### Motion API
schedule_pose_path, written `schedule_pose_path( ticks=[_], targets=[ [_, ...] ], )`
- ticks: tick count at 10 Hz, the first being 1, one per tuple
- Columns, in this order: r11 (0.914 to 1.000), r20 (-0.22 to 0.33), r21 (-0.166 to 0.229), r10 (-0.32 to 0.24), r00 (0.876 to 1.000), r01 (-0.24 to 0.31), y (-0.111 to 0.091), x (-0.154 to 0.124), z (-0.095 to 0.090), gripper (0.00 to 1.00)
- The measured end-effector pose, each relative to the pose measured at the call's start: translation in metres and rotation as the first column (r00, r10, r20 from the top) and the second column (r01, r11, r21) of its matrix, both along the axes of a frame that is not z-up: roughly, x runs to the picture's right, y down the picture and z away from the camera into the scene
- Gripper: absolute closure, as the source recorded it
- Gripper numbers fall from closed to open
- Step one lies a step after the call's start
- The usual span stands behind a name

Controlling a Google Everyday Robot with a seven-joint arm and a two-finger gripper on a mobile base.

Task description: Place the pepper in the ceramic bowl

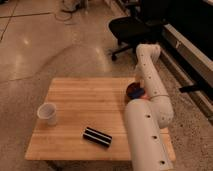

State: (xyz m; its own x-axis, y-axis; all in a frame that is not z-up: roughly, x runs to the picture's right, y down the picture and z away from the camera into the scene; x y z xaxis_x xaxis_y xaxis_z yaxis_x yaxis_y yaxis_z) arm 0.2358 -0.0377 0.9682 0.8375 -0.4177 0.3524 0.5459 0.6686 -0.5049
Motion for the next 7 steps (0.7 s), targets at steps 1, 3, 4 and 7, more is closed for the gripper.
schedule_pose_path(
  ticks=[1,3,4,7],
  targets=[
    [1.0,0.0,0.0,0.0,1.0,0.0,0.0,0.0,0.0,0.5],
    [1.0,0.0,0.0,0.0,1.0,0.0,0.0,0.0,0.0,0.28],
    [1.0,0.0,0.0,0.0,1.0,0.0,0.0,0.0,0.0,0.23],
    [1.0,0.0,0.0,0.0,1.0,0.0,0.0,0.0001,0.0,0.2]
  ],
)
